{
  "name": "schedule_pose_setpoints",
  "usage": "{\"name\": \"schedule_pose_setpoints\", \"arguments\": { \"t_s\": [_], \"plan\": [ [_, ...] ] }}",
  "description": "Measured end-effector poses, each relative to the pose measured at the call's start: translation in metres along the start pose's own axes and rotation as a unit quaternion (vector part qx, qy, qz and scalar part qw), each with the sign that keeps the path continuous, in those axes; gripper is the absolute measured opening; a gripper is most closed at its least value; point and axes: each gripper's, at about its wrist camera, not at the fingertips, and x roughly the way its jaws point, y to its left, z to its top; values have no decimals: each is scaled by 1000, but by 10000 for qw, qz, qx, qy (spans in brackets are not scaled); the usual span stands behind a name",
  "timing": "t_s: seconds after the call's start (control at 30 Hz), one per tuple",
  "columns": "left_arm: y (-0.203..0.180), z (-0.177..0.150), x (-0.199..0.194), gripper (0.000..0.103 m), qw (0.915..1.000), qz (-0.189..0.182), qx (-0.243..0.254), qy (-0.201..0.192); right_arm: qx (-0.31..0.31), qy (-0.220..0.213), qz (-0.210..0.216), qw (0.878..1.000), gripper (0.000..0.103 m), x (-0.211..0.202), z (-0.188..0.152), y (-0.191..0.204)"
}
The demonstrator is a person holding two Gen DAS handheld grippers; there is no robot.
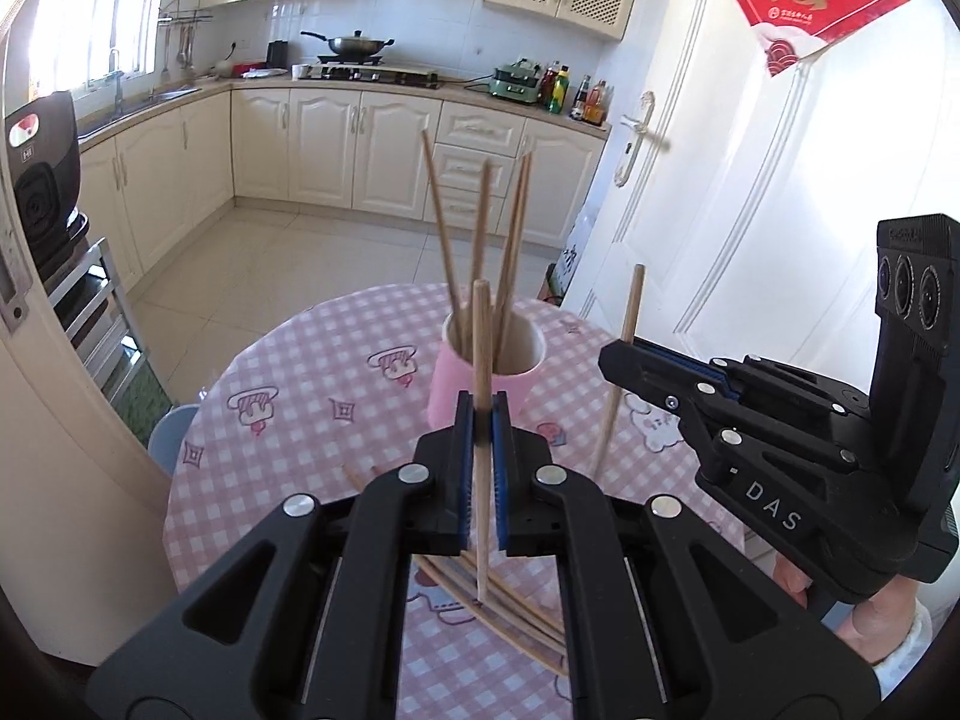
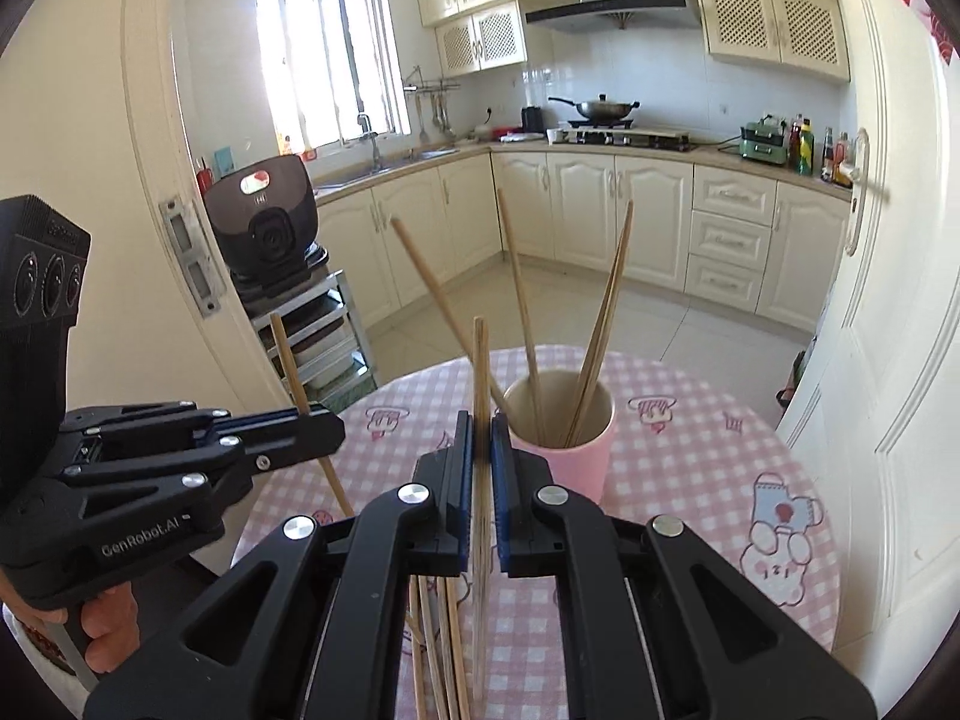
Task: Organize utensils
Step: 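Raise the held chopsticks upright above the pink cup with both tools, then lower the chopsticks into the pink cup and open both tools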
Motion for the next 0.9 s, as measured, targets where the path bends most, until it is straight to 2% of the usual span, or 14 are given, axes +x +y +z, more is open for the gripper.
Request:
{"name": "schedule_pose_setpoints", "arguments": {
  "t_s": [0.17,0.43,0.73,0.9],
  "plan": [
    [-14,12,-4,6,9997,-80,108,-182,-72,-199,-104,9997,5,-10,10,-3],
    [-26,42,-11,6,9979,-12,182,-626,-102,-573,-294,9979,5,-23,35,-11],
    [-28,78,-15,6,9931,75,-66,-1165,-249,-1148,-498,9918,5,-42,79,-16],
    [-26,93,-13,6,9882,130,-142,-1518,-314,-1434,-594,9874,5,-42,93,-17]
  ]
}}
